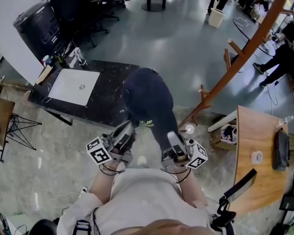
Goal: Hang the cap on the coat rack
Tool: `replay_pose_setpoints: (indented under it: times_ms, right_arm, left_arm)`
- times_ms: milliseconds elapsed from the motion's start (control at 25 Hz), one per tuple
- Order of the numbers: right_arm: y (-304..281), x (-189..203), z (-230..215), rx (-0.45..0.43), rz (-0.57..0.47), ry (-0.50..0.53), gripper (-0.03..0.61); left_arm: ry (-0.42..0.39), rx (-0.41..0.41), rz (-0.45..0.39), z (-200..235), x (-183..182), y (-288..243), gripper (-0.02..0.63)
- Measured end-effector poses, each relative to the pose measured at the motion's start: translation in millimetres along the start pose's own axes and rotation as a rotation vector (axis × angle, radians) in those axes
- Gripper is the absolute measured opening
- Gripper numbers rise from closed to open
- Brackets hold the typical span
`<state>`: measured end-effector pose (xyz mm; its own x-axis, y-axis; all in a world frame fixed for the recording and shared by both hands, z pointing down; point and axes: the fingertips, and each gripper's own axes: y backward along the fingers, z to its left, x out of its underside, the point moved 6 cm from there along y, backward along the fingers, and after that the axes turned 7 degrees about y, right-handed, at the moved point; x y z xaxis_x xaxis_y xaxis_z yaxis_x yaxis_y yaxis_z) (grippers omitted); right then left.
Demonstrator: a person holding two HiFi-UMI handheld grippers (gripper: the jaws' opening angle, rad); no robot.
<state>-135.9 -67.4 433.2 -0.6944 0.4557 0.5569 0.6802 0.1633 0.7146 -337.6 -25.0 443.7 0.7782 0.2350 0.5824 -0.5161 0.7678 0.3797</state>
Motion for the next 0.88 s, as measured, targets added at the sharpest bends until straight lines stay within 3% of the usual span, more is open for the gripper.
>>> replay_pose_setpoints:
  times_ms: [200, 400, 440, 480, 520, 680, 880]
  right_arm:
    - [-25.7, -12.4, -28.3, 0.012, -0.012, 0.059, 0.037]
    - [-17.0, -45.7, -34.2, 0.019, -0.126, 0.059, 0.038]
    - [-12.6, -52.9, -33.1, 0.017, -0.149, 0.063, 0.038]
    - [-7.2, -59.3, -31.8, 0.016, -0.170, 0.065, 0.038]
    - [-0.3, -64.6, -30.4, 0.016, -0.190, 0.066, 0.038]
    - [31.5, -85.3, -18.9, 0.001, -0.267, 0.054, 0.038]
    - [71.4, -125.2, 0.7, -0.072, -0.394, 0.023, 0.038]
  left_arm:
    - [0.042, 0.061, 0.020, 32.5, -32.3, -35.3, 0.008]
    - [0.133, 0.229, 0.058, 36.7, -22.5, -71.7, 0.021]
    - [0.155, 0.246, 0.079, 39.0, -14.9, -79.4, 0.105]
    - [0.175, 0.254, 0.107, 41.7, -5.6, -87.0, 0.230]
    - [0.191, 0.258, 0.139, 43.6, 4.9, -94.2, 0.283]
    - [0.224, 0.315, 0.285, 32.6, 53.5, -129.3, 0.344]
    - [0.260, 0.491, 0.433, -10.6, 112.0, -182.7, 0.351]
